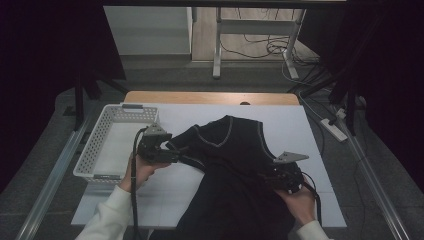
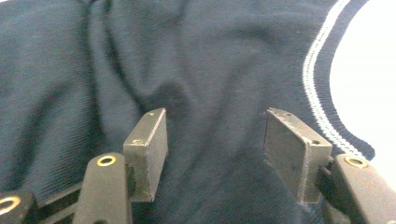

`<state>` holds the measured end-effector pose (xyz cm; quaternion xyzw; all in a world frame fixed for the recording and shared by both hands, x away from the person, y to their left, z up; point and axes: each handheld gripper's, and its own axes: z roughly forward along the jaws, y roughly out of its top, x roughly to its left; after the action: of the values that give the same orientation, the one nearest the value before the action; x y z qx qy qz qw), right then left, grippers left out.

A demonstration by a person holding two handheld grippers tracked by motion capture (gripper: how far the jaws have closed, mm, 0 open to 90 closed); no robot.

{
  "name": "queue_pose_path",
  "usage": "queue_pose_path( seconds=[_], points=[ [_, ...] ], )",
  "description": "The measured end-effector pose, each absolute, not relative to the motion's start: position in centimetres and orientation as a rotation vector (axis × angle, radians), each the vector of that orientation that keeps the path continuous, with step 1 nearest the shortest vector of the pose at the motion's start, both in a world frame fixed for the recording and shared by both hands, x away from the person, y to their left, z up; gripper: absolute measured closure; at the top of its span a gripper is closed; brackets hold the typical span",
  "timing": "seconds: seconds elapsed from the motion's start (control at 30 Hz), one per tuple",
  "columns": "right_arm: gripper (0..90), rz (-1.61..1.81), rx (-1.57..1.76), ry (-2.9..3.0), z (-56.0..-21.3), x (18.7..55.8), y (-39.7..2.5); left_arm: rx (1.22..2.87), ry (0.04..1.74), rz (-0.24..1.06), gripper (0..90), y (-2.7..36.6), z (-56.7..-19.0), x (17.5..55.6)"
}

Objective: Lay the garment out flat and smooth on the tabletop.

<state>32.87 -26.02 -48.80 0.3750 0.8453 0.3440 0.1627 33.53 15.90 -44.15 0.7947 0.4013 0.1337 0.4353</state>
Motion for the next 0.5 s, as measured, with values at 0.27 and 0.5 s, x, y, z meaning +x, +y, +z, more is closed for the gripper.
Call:
queue_pose_path(
  seconds=[0.27,0.5],
  points=[
    [39.2,0.968,1.115,2.399,-49.1,34.6,-26.5,1.985,1.001,0.328,19.0,15.8,-44.4,33.6],
    [39.2,0.948,1.13,2.386,-49.0,36.1,-26.5,1.991,0.999,0.325,19.0,15.5,-44.5,33.7]
  ],
)
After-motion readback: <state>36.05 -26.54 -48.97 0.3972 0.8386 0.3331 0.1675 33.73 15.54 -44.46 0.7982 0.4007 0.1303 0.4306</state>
